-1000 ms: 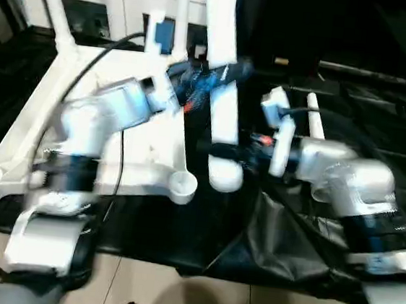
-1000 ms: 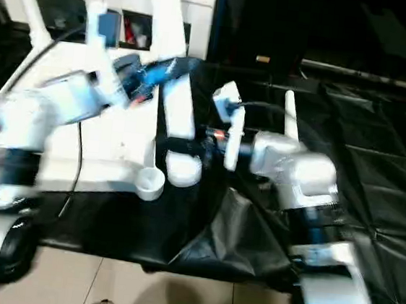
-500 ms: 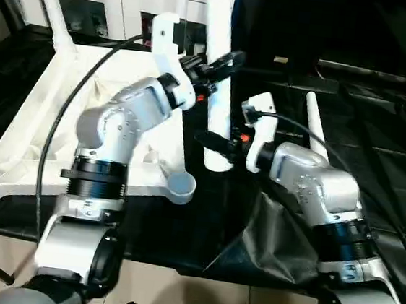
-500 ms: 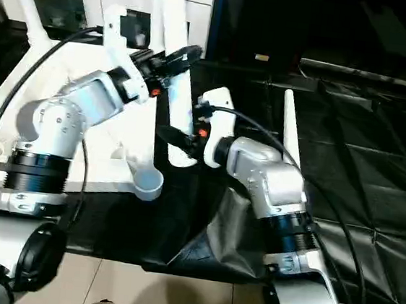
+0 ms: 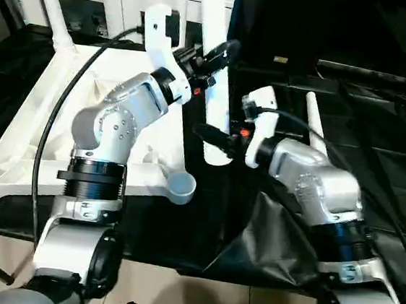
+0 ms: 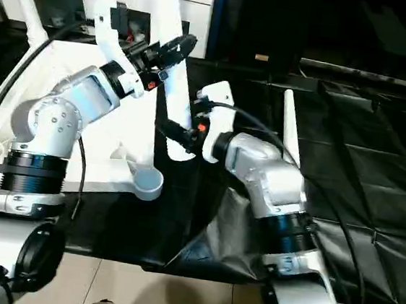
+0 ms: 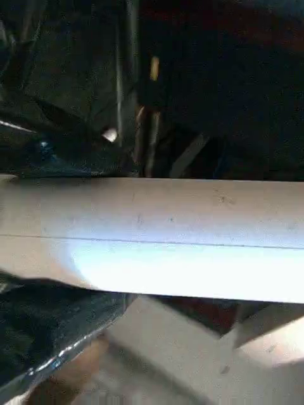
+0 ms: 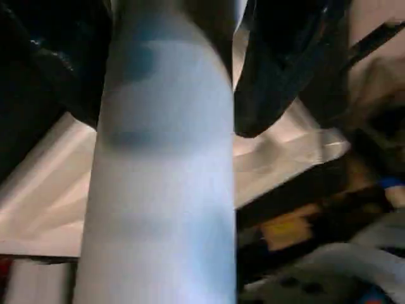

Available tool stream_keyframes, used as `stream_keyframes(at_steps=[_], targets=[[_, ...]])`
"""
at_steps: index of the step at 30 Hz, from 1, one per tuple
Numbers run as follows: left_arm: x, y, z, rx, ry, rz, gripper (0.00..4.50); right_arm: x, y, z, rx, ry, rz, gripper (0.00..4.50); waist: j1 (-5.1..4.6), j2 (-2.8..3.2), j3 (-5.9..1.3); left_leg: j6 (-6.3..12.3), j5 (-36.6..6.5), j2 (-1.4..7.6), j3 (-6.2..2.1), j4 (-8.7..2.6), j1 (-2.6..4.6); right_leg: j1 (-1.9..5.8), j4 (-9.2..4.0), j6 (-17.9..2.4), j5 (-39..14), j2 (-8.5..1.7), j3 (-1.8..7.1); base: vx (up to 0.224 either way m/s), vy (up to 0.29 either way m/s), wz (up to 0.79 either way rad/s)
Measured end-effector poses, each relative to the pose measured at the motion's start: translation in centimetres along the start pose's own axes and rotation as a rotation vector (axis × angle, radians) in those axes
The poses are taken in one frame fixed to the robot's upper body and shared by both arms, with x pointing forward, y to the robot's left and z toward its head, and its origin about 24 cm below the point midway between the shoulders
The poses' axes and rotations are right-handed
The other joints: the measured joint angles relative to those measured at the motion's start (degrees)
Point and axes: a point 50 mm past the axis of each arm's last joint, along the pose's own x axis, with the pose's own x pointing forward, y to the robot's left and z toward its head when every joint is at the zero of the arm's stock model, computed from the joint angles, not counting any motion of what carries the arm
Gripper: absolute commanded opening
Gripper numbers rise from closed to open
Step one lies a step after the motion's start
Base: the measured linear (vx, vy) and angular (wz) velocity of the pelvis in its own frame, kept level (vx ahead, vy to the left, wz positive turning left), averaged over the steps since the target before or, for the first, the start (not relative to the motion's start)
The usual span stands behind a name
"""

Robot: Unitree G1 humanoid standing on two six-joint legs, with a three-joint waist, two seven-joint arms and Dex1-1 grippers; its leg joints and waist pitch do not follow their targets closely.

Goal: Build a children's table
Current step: Pick table leg

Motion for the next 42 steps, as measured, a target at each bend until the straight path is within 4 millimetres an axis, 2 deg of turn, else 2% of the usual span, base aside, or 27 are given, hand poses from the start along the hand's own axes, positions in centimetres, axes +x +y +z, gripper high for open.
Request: stream_keyframes(at_steps=[2, 5, 9, 20, 35, 36, 38, 40, 42], targets=[[0.0, -0.4, 0.0, 0.004, 0.028, -0.053, 1.83, -0.9, -0.1, 0.3, -0.003, 0.017, 0.047, 3.11, -0.04, 0.0, 0.0, 0.0, 0.0, 0.0, 0.0, 0.0, 0.01, 0.0, 0.01, 0.0, 0.0, 0.0, 0.0, 0.0, 0.0, 0.0], [-0.3, -1.3, 0.0, 0.0, 0.058, -0.163, 1.83, -2.5, -0.3, 1.2, 0.012, 0.054, 0.138, 3.11, -0.03, 0.0, 0.0, 0.0, 0.0, 0.01, 0.01, 0.0, 0.01, -0.01, 0.03, 0.0, 0.0, 0.0, 0.0, 0.0, 0.0, 0.0], [-0.5, -2.0, 0.2, -0.024, 0.062, -0.255, 1.83, -3.5, -0.3, 1.8, 0.002, 0.083, 0.213, 3.11, -0.11, -0.03, -0.01, 0.0, 0.01, 0.01, 0.03, 0.01, 0.04, -0.01, 0.06, -0.01, 0.0, 0.0, 0.0, 0.0, 0.0, 0.0], [-0.8, -2.9, 0.6, -0.082, 0.06, -0.364, 1.83, -3.7, 0.3, 1.0, 0.021, 0.173, 0.341, 3.11, 0.02, -0.04, -0.01, 0.04, 0.03, 0.02, 0.03, 0.13, 0.03, 0.0, 0.17, -0.03, 0.01, 0.0, 0.01, 0.0, 0.0, 0.0], [-1.2, -3.4, 0.7, -0.088, 0.07, -0.418, 1.83, -3.7, 0.4, 0.9, 0.051, 0.158, 0.404, 3.11, 0.0, -0.04, -0.01, 0.06, 0.04, 0.02, 0.02, 0.18, 0.03, 0.0, 0.2, -0.04, 0.02, 0.0, 0.01, 0.0, 0.0, 0.0], [-1.2, -3.4, 0.7, -0.089, 0.071, -0.418, 1.83, -3.6, 0.4, 1.0, 0.049, 0.157, 0.406, 2.85, -0.03, -0.04, -0.01, 0.05, 0.04, 0.02, 0.02, 0.18, 0.02, 0.0, 0.2, -0.04, 0.03, 0.0, 0.01, 0.0, 0.0, 0.0], [-1.2, -3.4, 0.7, -0.09, 0.073, -0.419, 1.83, -3.6, 0.5, 1.3, 0.043, 0.153, 0.418, 2.78, -0.04, -0.04, -0.01, 0.06, 0.04, 0.02, 0.02, 0.18, 0.03, 0.0, 0.2, -0.04, 0.02, 0.0, 0.0, 0.0, 0.0, 0.0], [-1.2, -3.4, 0.7, -0.09, 0.074, -0.418, 1.83, -3.6, 0.6, 1.3, 0.046, 0.149, 0.428, 2.44, -0.01, -0.04, -0.01, 0.06, 0.04, 0.02, 0.02, 0.18, 0.03, 0.0, 0.2, -0.04, 0.03, 0.0, 0.0, 0.0, 0.0, 0.0], [-1.2, -3.4, 0.7, -0.091, 0.074, -0.421, 1.83, -3.6, 0.6, 1.3, 0.048, 0.149, 0.433, 2.35, 0.04, -0.04, -0.01, 0.06, 0.04, 0.02, 0.02, 0.18, 0.02, 0.0, 0.2, -0.04, 0.03, 0.0, 0.0, 0.0, 0.0, 0.0]])
